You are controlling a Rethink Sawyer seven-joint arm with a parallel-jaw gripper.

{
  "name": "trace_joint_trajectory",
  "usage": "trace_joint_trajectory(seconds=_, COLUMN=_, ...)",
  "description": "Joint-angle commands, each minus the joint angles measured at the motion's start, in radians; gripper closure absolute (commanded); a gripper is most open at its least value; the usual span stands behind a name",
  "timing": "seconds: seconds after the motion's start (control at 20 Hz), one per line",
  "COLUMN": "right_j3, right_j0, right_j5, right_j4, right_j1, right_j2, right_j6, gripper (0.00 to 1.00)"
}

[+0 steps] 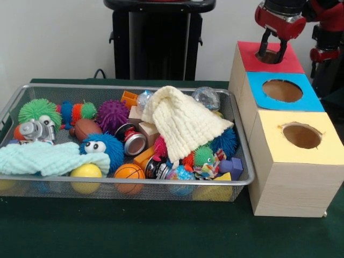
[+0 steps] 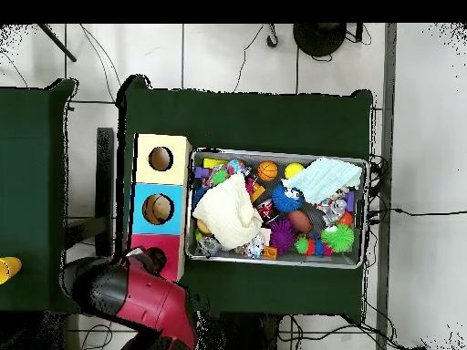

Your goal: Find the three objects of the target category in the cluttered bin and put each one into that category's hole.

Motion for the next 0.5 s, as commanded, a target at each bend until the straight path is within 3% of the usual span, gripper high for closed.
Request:
trace_joint_trajectory(seconds=0.05, right_j3=-0.065, right_j0=-0.009, right_j5=0.302, right_j4=-0.092, right_j1=-0.14, right_j2=-0.056, right_j6=0.194, gripper=0.0)
trace_joint_trajectory(seconds=0.5, right_j3=0.0, right_j0=-0.065, right_j5=0.212, right_j4=-0.071, right_j1=-0.149, right_j2=0.005, right_j6=0.142, gripper=0.0)
